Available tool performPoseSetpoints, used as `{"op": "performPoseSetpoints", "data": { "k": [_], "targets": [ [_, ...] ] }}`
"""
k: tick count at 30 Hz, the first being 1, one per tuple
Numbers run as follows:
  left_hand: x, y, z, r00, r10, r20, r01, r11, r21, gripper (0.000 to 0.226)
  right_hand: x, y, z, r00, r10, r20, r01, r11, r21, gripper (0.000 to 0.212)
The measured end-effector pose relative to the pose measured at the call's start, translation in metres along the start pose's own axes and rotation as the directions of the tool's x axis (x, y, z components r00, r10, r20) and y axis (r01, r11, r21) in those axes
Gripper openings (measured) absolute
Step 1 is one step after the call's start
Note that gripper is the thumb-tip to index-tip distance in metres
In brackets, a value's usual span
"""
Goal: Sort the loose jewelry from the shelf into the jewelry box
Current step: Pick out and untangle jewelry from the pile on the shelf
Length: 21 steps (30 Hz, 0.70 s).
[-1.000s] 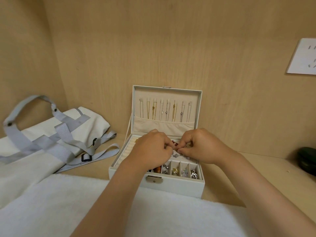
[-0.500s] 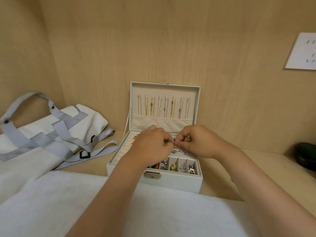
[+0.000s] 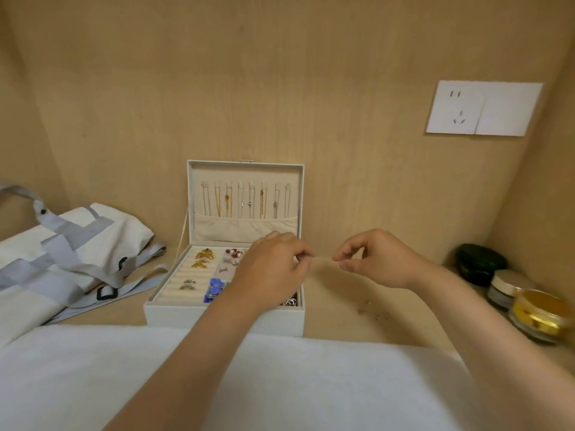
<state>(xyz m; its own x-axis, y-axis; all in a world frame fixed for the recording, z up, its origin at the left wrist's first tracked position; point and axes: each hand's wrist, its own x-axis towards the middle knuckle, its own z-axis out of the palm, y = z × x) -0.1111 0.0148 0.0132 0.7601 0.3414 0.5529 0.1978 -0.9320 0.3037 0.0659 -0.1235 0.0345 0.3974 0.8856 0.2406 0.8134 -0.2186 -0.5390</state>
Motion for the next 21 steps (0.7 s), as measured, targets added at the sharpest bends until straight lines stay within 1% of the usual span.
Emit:
{"op": "performPoseSetpoints", "data": {
  "k": [2, 5, 8, 10, 15, 19, 21],
  "targets": [
    [0.006, 0.019, 0.011, 0.999, 0.03, 0.028, -0.029, 0.999, -0.027, 0.02, -0.015, 0.017, -0.009, 0.998, 0.052, 0.026, -0.051, 0.997, -0.052, 0.013],
    [0.013, 0.045, 0.031, 0.987, 0.072, 0.145, -0.069, 0.997, -0.029, 0.021, -0.037, 0.035, -0.016, 0.992, 0.12, 0.036, -0.117, 0.99, -0.079, 0.012],
    [0.016, 0.063, 0.053, 0.966, 0.06, 0.251, -0.05, 0.998, -0.047, 0.023, -0.054, 0.049, -0.012, 0.988, 0.151, 0.026, -0.149, 0.987, -0.06, 0.015],
    [0.016, 0.068, 0.069, 0.958, 0.048, 0.282, -0.038, 0.998, -0.04, 0.024, -0.062, 0.056, -0.007, 0.986, 0.158, 0.045, -0.157, 0.987, -0.024, 0.018],
    [0.009, 0.064, 0.092, 0.964, 0.025, 0.266, -0.036, 0.999, 0.037, 0.031, -0.067, 0.066, -0.003, 0.984, 0.161, 0.079, -0.163, 0.987, 0.01, 0.015],
    [0.002, 0.057, 0.1, 0.972, -0.014, 0.234, 0.014, 1.0, 0.004, 0.023, -0.068, 0.066, -0.006, 0.983, 0.158, 0.091, -0.158, 0.987, -0.009, 0.017],
    [-0.001, 0.059, 0.1, 0.974, -0.005, 0.225, 0.002, 1.0, 0.013, 0.023, -0.07, 0.067, -0.006, 0.982, 0.156, 0.108, -0.153, 0.988, -0.032, 0.019]
  ]
}}
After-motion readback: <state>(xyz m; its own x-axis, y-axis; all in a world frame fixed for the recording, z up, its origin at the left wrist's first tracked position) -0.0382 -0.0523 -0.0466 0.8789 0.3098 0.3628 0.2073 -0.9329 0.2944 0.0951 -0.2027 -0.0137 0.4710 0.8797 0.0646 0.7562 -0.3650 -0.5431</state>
